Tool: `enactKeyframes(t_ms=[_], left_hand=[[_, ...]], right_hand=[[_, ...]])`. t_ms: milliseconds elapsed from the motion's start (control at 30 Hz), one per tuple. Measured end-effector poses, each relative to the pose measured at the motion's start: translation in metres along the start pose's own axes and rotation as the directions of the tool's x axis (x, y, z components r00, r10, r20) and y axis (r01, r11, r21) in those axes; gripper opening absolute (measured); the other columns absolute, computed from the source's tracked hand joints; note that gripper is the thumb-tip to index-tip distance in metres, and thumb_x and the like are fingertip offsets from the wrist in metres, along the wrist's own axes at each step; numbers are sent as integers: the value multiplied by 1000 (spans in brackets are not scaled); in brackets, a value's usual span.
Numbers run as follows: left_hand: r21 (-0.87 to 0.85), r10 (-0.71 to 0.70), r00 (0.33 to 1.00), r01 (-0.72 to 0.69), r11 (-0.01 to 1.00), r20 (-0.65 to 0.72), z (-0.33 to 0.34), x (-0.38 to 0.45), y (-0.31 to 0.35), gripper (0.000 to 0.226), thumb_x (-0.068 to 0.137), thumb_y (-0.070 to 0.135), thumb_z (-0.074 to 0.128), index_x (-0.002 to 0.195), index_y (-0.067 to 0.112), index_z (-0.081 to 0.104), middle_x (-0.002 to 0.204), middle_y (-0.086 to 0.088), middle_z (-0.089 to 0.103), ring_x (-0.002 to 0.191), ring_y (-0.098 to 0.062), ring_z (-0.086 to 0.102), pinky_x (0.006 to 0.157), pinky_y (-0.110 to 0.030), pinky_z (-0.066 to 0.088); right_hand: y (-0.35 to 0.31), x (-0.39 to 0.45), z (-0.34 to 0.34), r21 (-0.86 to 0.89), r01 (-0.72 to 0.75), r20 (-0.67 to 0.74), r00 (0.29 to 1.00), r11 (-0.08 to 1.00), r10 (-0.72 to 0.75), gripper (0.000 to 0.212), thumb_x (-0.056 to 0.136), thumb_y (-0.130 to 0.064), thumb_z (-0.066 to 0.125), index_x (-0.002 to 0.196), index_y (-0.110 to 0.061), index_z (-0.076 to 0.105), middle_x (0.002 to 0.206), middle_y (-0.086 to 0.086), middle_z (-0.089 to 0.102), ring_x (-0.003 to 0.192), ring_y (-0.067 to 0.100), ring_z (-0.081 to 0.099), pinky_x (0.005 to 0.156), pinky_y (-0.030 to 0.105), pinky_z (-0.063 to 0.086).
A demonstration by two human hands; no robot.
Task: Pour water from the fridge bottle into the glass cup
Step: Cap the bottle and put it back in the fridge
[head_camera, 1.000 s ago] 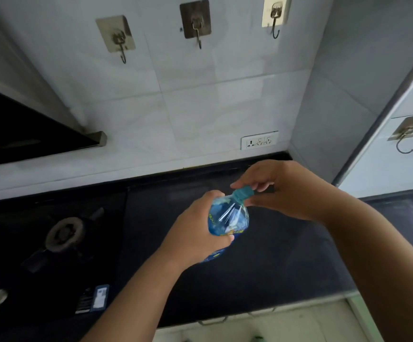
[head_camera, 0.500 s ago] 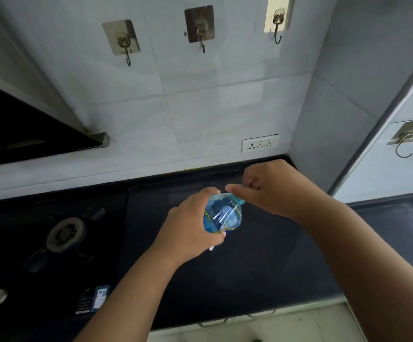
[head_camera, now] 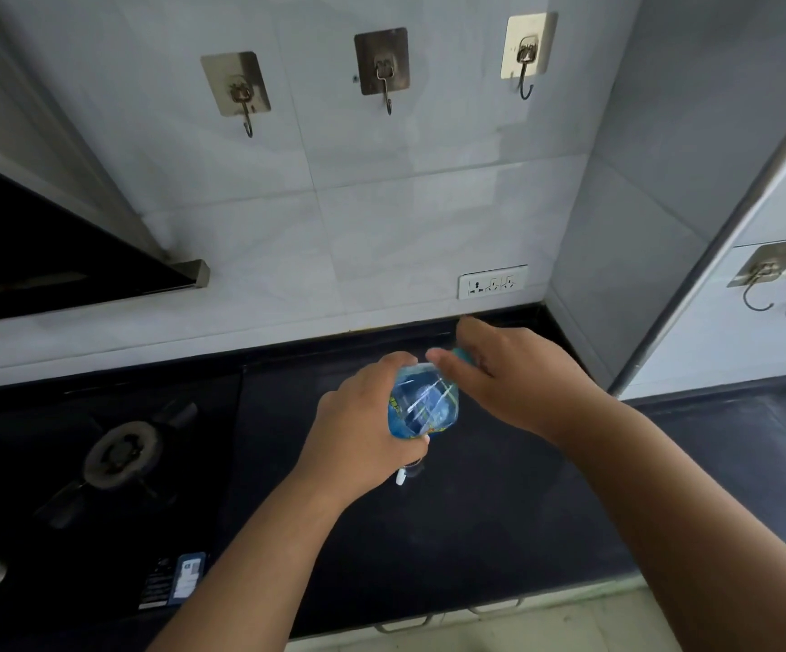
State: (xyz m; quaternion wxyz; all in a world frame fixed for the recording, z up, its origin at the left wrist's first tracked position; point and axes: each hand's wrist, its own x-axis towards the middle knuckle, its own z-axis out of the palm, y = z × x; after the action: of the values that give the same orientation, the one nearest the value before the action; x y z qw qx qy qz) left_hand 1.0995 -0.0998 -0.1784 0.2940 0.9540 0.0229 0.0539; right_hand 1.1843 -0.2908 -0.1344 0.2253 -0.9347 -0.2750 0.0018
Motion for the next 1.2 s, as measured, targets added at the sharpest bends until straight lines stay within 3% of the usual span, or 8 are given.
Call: enactKeyframes(t_ms=[133, 333, 567, 733, 800, 933, 1100, 1200], left_hand=[[39, 17, 1000, -18, 999, 20, 1, 3, 2, 85, 71, 40, 87, 141, 48, 39, 128, 22, 59, 115, -3, 59, 104, -41, 51], [-47, -12, 1000, 13, 999, 6, -5, 3, -2, 80, 71, 36, 89, 136, 52, 43, 123, 24, 59, 111, -1, 60, 97, -30, 55], [169, 4, 998, 6, 986, -57, 6, 9, -3, 87, 70, 44, 85, 144, 44, 40, 130, 20, 61, 119, -7, 59, 105, -44, 48], [-94, -60, 997, 63, 994, 39, 0, 10, -6, 85, 68, 33, 90, 137, 51, 44, 122, 26, 60, 115, 0, 57, 101, -31, 51], [-45, -36, 999, 35, 998, -18, 5, 10, -2, 82, 67, 34, 88, 136, 49, 46, 117, 26, 61, 112, -1, 59, 98, -31, 53], [199, -22, 997, 38, 979, -80, 18, 11, 0, 86, 66, 41, 82, 142, 47, 42, 126, 22, 62, 116, -7, 60, 104, -43, 48], [-182, -97, 986, 121, 976, 138, 5, 15, -16, 87, 63, 36, 88, 135, 57, 45, 125, 24, 62, 116, -4, 63, 101, -38, 55], [12, -42, 998, 41, 999, 37, 8, 13, -11, 85, 64, 38, 87, 138, 50, 45, 125, 23, 63, 115, -4, 62, 100, -38, 53]], right_hand=[[0, 5, 5, -96, -175, -15, 984, 980, 175, 77, 92, -82, 22, 66, -17, 54, 60, -4, 55, 59, 16, 56, 54, 31, 41], [17, 5, 7, 6, 211, -79, 974, 977, -210, 44, 95, -74, 30, 87, -34, 44, 81, -16, 47, 77, 7, 47, 61, 25, 34], [4, 12, 15, -135, -174, -46, 984, 975, 170, 67, 98, -69, 34, 68, -14, 55, 61, -1, 57, 58, 19, 57, 53, 30, 38], [7, 11, 25, -49, 116, -255, 959, 992, -124, 44, 98, -59, 38, 72, -24, 43, 68, -6, 47, 58, 13, 46, 50, 30, 37], [4, 15, 27, -71, 19, -297, 954, 997, -39, 45, 99, -49, 38, 67, -19, 47, 64, -4, 47, 58, 17, 46, 50, 30, 35], [-1, 24, 22, -162, -310, -2, 950, 937, 313, 58, 103, -52, 31, 69, -17, 62, 68, -3, 60, 62, 16, 54, 54, 28, 34], [9, 13, 37, -70, 75, -279, 956, 995, -91, 51, 99, -58, 36, 66, -20, 46, 66, -4, 46, 56, 13, 45, 48, 29, 31], [1, 16, 35, -93, -136, -228, 967, 986, 112, 54, 101, -49, 35, 60, -18, 48, 61, -3, 49, 55, 17, 46, 49, 28, 27]])
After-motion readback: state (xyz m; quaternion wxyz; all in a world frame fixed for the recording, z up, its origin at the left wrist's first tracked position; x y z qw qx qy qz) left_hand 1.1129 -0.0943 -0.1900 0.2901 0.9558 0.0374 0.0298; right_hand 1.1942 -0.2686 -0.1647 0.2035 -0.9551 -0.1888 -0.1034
